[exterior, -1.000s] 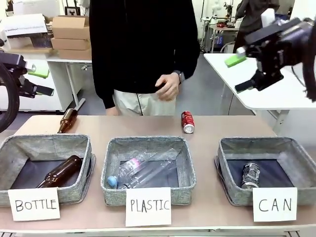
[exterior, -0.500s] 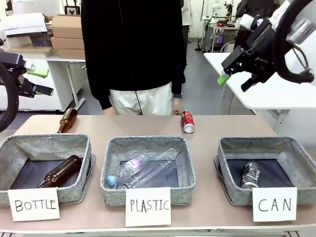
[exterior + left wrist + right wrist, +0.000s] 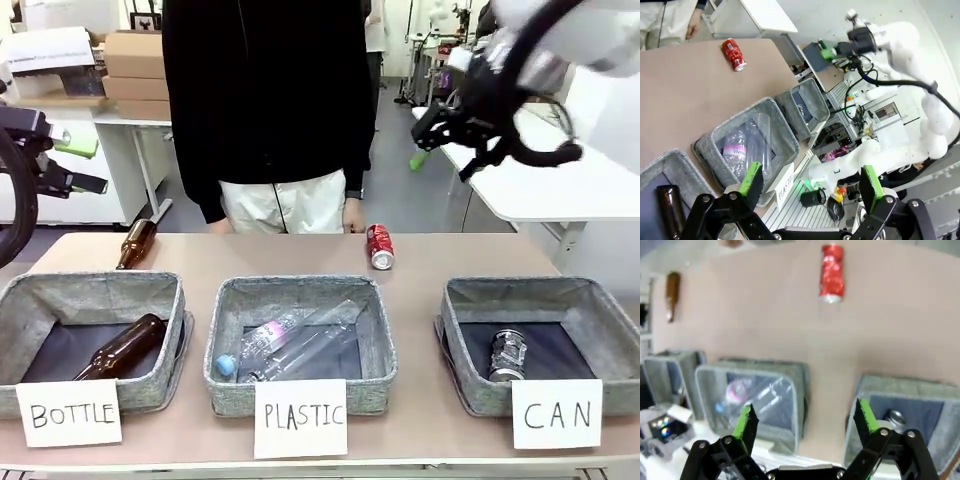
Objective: Sort the can waste into the basket.
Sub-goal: Pick up the can waste from the table and place it in the right Fabric basket.
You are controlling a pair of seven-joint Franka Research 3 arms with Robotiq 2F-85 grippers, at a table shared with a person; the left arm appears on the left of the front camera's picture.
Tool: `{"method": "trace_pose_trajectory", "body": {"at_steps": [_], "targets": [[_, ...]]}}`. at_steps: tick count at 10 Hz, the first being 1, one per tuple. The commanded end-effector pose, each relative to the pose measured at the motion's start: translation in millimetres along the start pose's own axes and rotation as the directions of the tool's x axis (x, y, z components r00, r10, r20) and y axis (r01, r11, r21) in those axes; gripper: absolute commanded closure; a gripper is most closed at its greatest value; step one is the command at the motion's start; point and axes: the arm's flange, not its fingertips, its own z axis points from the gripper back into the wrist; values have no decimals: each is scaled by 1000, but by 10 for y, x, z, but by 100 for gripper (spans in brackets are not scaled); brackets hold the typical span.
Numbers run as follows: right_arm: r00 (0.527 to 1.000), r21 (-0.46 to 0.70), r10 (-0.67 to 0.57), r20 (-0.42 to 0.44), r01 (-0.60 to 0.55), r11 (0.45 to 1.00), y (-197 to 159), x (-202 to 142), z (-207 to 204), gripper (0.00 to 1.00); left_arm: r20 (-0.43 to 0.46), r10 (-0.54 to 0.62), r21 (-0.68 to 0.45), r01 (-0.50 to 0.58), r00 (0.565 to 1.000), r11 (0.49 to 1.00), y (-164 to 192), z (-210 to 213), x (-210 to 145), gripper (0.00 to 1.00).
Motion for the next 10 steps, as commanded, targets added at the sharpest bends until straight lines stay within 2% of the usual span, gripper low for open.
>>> {"method": "trace_pose_trajectory", "body": {"at_steps": [1, 2, 3, 5, 6, 7, 8, 9, 10], "targets": [[989, -102, -62, -137, 48, 994, 429, 874, -476, 0, 12, 9, -11, -9, 1000, 1000, -31, 12, 13, 0], [973, -203, -125, -191, 86, 975, 467, 1089, -912, 0, 12, 9, -11, -9, 1000, 1000, -31, 12, 13, 0], [967, -231, -154, -202, 106, 967, 467, 1190, -1273, 0, 12, 9, -11, -9, 1000, 1000, -31, 12, 13, 0], [960, -300, -241, -144, 190, 935, 410, 1270, -1852, 0, 12, 9, -11, -9, 1000, 1000, -31, 12, 13, 0], [964, -320, -231, -129, 179, 930, 329, 1280, -2156, 0, 12, 9, -11, -9, 1000, 1000, -31, 12, 13, 0], [941, -239, -212, -263, 150, 959, 272, 1252, -2258, 0, 12, 9, -11, -9, 1000, 1000, -31, 12, 13, 0], [962, -291, -211, -171, 155, 944, 319, 1135, -2167, 0, 12, 9, -11, -9, 1000, 1000, -31, 12, 13, 0], [962, -291, -211, -171, 155, 944, 319, 1135, -2167, 0, 12, 9, -11, -9, 1000, 1000, -31, 12, 13, 0], [955, -289, -223, -197, 161, 944, 271, 1165, -2366, 0, 12, 9, -11, -9, 1000, 1000, -31, 12, 13, 0]]}}
